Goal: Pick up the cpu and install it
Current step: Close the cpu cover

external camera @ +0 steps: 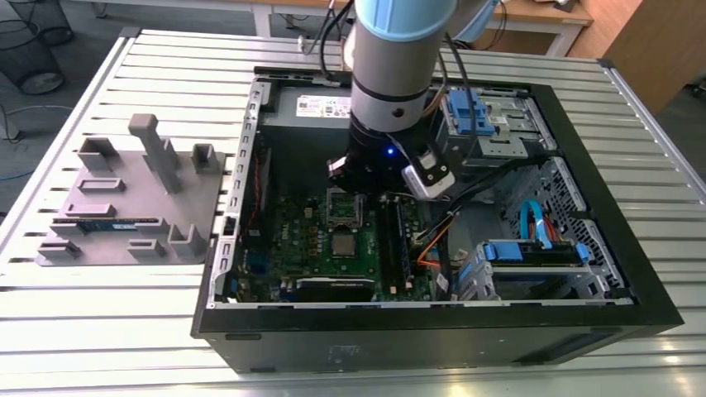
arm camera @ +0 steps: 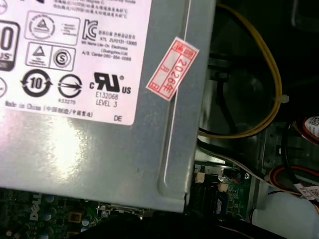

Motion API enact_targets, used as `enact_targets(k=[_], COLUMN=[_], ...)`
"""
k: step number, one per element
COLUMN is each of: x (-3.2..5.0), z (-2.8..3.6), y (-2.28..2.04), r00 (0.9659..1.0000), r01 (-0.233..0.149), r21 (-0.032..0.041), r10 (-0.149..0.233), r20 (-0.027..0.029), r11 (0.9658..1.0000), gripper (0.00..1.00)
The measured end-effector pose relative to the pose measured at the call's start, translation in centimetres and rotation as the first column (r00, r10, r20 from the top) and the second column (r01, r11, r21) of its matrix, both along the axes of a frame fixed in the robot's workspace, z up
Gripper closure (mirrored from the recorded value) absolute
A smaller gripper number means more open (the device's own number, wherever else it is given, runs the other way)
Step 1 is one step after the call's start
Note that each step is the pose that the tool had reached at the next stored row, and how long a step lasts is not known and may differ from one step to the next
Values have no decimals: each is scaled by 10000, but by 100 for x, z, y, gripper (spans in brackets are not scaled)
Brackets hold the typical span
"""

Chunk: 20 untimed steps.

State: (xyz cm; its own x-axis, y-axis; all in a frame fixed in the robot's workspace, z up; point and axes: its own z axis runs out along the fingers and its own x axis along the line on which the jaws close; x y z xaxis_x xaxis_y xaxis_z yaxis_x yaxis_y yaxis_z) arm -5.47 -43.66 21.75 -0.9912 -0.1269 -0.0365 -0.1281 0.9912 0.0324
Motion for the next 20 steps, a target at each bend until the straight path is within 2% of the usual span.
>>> enact_targets(k=[6,9,11,15,17,20], x=[45,48,49,49,60,90], z=[-19,-25,-26,-29,-31,-33], y=[3,4,3,4,5,11], r00=[9995,9984,9970,9924,9907,9898], r01=[-311,-562,-778,-1227,-1363,-1427], r21=[-1,22,54,163,175,173], r10=[311,562,778,1227,1363,1427], r20=[-2,0,3,15,19,17], r11=[9995,9984,9970,9923,9905,9896], gripper=[89,89,89,89,89,89])
